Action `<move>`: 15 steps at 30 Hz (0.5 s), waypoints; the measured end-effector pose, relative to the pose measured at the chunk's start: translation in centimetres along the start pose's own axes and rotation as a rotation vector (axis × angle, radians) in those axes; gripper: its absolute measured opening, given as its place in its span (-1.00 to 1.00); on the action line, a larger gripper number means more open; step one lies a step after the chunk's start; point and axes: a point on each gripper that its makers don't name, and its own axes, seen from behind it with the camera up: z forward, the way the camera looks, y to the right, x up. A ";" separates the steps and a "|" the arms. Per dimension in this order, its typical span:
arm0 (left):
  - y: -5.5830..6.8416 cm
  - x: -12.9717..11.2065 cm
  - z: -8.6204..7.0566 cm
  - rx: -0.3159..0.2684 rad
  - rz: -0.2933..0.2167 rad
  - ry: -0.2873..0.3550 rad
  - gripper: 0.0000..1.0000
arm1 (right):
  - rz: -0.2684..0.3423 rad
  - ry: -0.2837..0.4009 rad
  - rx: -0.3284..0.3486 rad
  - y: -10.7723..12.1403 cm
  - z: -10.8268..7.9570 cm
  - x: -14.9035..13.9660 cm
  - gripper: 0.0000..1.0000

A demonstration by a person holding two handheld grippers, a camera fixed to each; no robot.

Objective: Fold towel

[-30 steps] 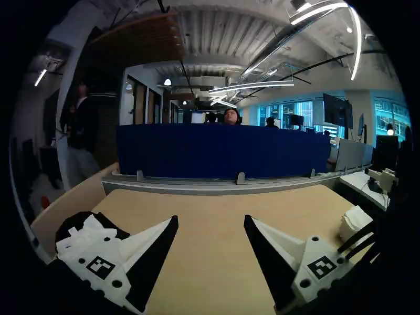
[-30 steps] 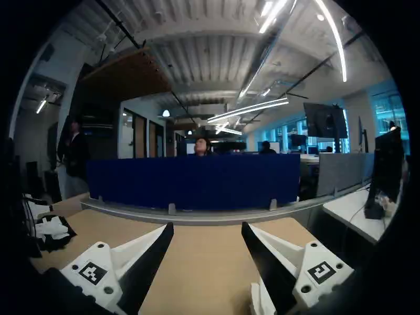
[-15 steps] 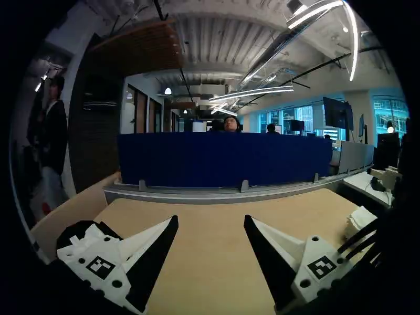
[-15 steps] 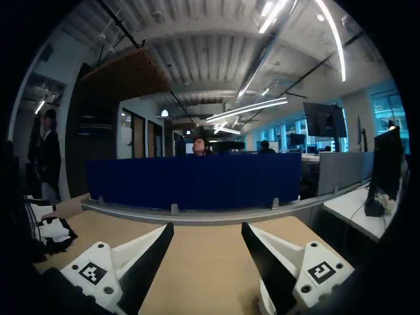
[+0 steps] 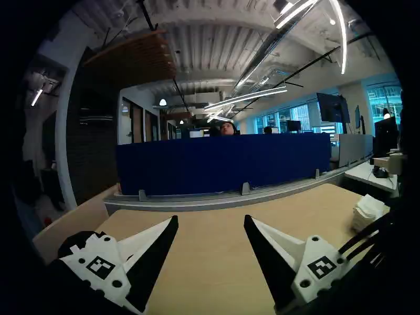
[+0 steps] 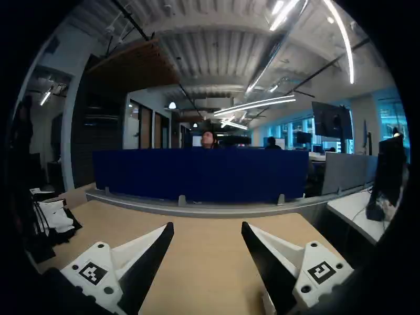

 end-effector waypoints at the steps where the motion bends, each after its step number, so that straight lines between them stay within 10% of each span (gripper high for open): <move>1: -0.2 -0.4 0.0 0.005 0.005 0.005 0.85 | -0.001 0.000 -0.003 0.1 -0.1 -0.1 1.00; 15: -2.6 -7.4 -0.4 0.041 0.007 0.046 0.86 | -0.005 -0.001 -0.029 0.4 -0.3 -3.2 1.00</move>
